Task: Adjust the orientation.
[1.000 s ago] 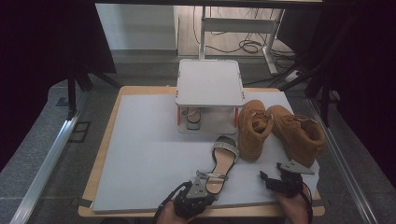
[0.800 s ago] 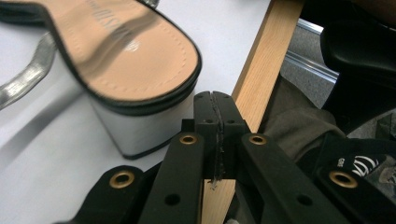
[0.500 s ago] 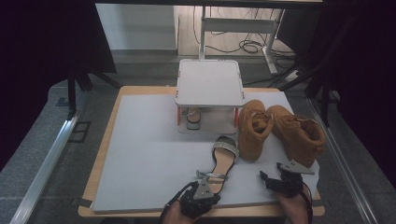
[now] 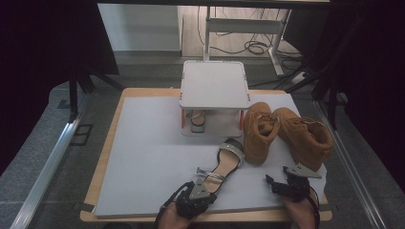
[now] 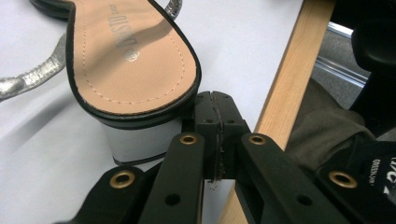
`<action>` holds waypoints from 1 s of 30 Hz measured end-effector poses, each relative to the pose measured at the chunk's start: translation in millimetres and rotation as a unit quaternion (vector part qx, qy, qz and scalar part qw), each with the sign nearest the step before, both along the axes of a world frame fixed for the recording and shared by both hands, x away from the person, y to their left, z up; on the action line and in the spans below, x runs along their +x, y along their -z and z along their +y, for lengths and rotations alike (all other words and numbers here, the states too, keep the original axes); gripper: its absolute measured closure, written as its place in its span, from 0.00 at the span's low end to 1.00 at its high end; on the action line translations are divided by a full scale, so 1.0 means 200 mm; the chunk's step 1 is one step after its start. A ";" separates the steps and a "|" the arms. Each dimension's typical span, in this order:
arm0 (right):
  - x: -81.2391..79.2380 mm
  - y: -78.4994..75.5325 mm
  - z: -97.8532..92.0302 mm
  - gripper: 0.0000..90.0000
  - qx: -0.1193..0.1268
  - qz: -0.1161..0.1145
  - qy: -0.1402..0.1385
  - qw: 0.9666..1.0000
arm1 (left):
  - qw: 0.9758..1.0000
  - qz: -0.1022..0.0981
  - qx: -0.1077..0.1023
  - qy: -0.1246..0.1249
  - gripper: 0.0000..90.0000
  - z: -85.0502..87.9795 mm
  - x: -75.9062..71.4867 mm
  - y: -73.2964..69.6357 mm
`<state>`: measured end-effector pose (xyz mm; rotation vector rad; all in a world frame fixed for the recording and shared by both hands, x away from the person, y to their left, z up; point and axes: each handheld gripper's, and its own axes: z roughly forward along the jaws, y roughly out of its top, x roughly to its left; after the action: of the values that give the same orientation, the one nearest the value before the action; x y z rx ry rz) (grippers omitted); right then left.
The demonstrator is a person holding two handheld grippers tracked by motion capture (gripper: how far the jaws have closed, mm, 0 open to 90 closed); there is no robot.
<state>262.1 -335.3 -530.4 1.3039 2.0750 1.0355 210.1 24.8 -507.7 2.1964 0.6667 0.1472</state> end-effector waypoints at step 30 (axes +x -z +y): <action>0.00 0.00 0.00 0.22 0.000 0.000 0.000 1.000 | 0.997 -0.006 0.031 -0.064 0.77 0.24 0.03 -0.04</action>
<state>262.1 -335.3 -530.4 1.3037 2.0754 1.0350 216.6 72.5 -499.4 2.2099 0.8068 0.2507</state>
